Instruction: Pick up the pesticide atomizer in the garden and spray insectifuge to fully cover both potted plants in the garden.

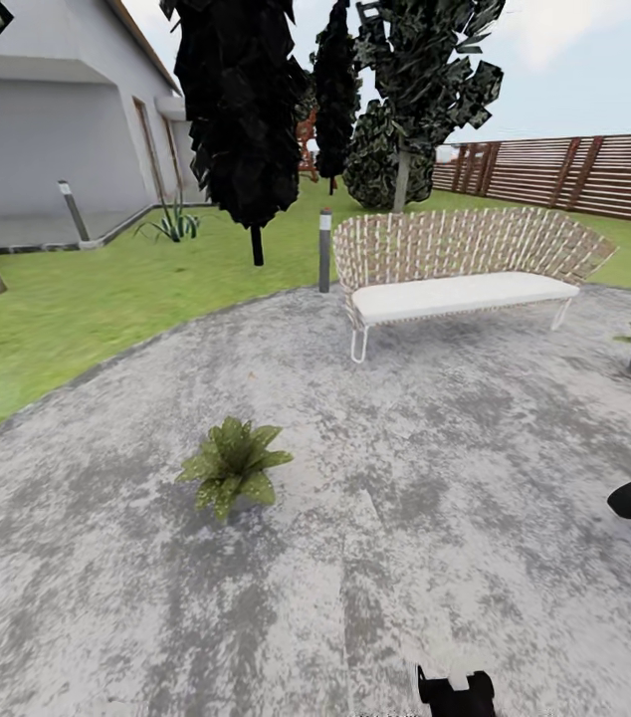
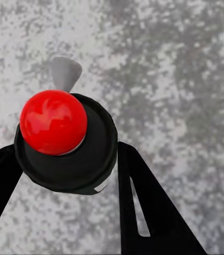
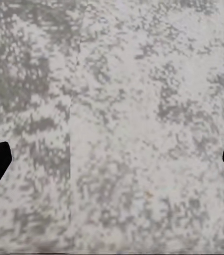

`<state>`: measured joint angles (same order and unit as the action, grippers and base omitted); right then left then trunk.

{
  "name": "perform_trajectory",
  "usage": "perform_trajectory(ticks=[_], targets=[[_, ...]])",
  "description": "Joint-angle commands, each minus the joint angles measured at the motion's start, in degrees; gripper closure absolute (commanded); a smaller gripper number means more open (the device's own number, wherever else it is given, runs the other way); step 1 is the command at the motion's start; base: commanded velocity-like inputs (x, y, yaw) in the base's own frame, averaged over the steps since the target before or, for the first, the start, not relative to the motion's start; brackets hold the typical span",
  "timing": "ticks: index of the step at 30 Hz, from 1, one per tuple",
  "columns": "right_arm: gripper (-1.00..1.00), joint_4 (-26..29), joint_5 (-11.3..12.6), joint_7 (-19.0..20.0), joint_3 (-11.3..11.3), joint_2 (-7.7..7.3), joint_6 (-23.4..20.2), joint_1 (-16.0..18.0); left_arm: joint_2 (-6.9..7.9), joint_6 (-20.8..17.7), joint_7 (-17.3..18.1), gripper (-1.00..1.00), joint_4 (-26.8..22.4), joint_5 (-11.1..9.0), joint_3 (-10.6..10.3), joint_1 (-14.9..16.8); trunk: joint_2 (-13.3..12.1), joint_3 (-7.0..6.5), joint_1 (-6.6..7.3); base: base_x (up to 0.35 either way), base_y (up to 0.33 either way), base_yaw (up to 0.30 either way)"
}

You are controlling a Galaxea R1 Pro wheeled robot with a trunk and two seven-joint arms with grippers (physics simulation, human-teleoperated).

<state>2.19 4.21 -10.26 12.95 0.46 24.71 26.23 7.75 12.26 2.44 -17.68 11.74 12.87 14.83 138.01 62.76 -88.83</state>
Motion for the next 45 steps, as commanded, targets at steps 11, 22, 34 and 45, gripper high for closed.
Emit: perform_trajectory(ticks=[11, 22, 34, 45], targets=[[-1.0, -0.08, 0.44, -0.12, 0.49, -0.02, 0.16, 0.03, -1.0, 0.5, 0.02, 1.0, 0.01, 0.48, 0.49, 0.02, 0.02, 0.04, 0.01, 0.0, 0.0, -0.3], [-1.0, -0.08, 0.51, -0.11, 0.44, -0.26, 0.16, 0.01, -1.68, 2.14, -0.24, 1.0, 0.62, 0.45, 0.53, 0.02, 0.02, 0.04, 0.01, 0.0, 0.0, -0.3], [-1.0, -0.03, 0.53, -0.12, 0.41, -0.46, 0.16, 0.02, -1.6, 2.24, -0.2, 1.0, 0.72, -2.76, 0.4, 0.02, 0.02, 0.04, 0.01, 0.0, 0.0, -0.3], [-1.0, -0.07, 0.53, -0.12, 0.41, -0.46, 0.16, 0.01, -1.68, 2.22, -0.16, 1.0, 0.97, -2.52, 0.14, 0.02, 0.02, 0.04, 0.01, 0.0, 0.0, -0.3]])
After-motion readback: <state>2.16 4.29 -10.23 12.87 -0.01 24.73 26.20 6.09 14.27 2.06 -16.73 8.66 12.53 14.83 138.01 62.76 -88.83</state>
